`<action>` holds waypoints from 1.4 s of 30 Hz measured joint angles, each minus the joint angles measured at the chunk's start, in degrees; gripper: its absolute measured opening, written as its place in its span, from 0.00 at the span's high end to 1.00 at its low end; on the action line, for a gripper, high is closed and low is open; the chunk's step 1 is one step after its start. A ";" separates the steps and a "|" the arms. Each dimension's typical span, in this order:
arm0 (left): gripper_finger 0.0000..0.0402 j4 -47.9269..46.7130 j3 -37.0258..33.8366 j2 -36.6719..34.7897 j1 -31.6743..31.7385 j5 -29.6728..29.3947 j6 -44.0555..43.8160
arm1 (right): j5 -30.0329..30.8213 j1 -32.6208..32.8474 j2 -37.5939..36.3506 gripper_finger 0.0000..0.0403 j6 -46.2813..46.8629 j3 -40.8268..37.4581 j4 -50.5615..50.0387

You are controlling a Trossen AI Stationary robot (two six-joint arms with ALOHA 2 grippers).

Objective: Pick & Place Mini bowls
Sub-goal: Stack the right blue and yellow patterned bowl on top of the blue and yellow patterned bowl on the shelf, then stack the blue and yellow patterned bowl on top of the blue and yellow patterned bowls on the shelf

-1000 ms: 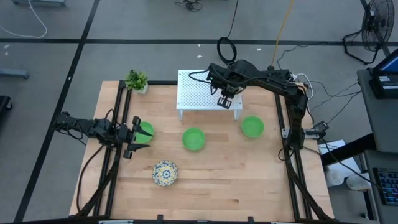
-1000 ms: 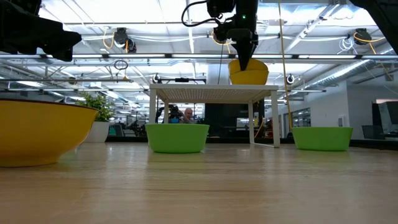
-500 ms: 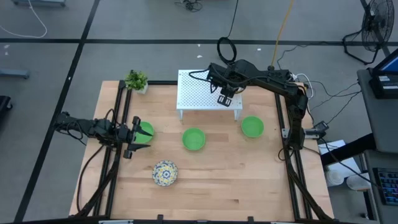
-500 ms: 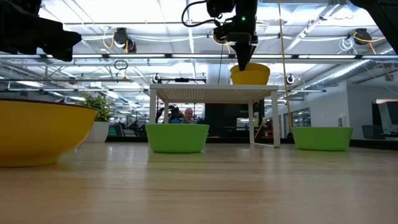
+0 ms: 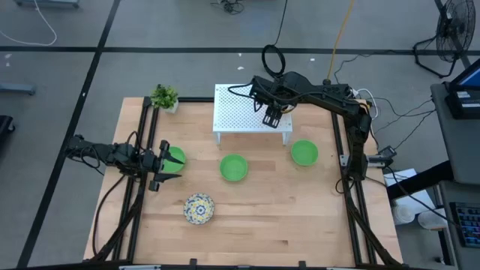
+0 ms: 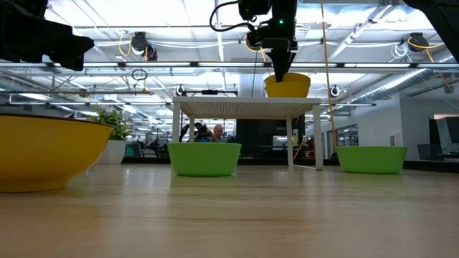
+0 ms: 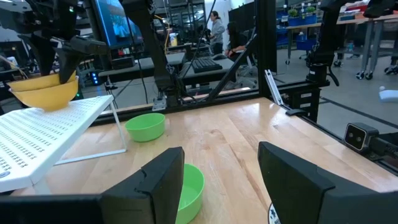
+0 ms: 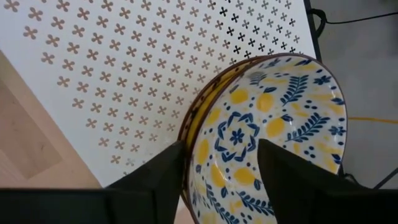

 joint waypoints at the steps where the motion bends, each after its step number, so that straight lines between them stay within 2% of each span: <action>1: 0.47 -0.02 0.00 0.00 0.01 0.00 -0.01 | 0.00 0.00 0.00 0.51 0.00 0.00 0.02; 10: 0.47 0.00 0.00 0.00 0.00 0.00 -0.02 | 0.11 0.00 0.00 0.49 -0.20 0.00 0.02; 16: 0.47 -0.02 0.01 0.00 0.00 0.00 -0.02 | 3.98 0.03 0.00 0.47 -0.19 0.00 0.02; 25: 0.47 0.00 0.02 0.00 0.00 0.00 0.00 | 4.17 0.11 -0.02 0.43 -0.04 0.00 0.00; 42: 0.47 -0.02 0.00 0.00 0.00 0.00 -0.02 | 4.10 0.11 -6.61 0.43 3.46 -0.04 4.34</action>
